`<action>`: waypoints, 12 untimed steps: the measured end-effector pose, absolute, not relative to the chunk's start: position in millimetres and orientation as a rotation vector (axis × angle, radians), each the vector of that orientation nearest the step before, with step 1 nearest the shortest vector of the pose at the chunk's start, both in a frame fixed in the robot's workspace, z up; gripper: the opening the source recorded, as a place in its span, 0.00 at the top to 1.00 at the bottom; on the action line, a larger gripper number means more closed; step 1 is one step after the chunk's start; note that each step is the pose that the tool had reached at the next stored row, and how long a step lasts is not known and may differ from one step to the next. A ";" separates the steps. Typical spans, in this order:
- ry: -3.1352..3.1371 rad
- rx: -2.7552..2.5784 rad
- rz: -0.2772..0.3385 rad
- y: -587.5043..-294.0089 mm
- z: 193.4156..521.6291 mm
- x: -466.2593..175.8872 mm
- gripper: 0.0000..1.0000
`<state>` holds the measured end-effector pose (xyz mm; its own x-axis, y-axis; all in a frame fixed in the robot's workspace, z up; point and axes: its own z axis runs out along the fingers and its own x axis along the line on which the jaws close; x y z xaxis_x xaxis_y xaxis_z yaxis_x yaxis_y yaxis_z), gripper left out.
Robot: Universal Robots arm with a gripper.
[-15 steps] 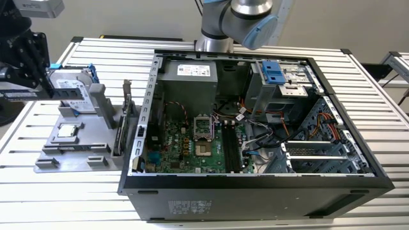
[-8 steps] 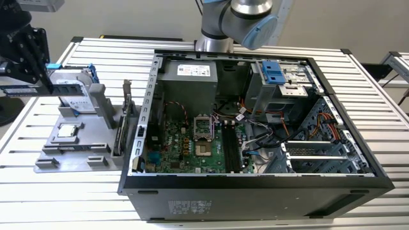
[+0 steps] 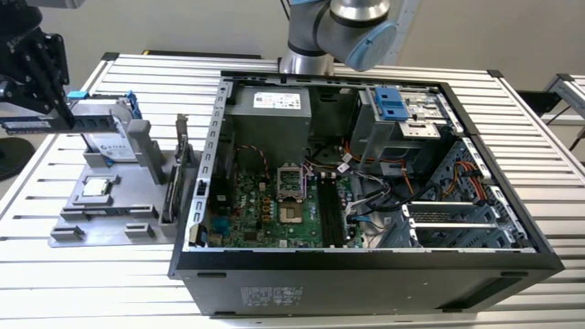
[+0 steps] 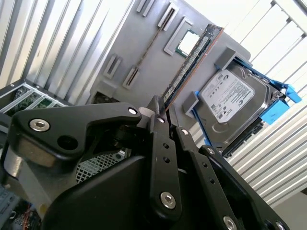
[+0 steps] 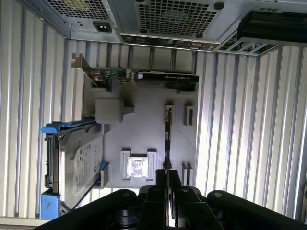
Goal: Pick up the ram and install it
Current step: 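Pick up the ram and move it above insertion slot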
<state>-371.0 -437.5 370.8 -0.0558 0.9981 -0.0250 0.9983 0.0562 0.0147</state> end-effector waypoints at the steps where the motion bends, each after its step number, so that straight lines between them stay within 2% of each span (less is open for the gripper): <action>1: 2.262 2.139 -0.010 -437.5 371.1 -371.0 1.00; 12: 2.261 2.138 -0.009 -437.5 373.0 -371.0 1.00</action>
<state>-371.0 -437.5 373.0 -0.0557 0.9981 -0.0259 0.9983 0.0562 0.0165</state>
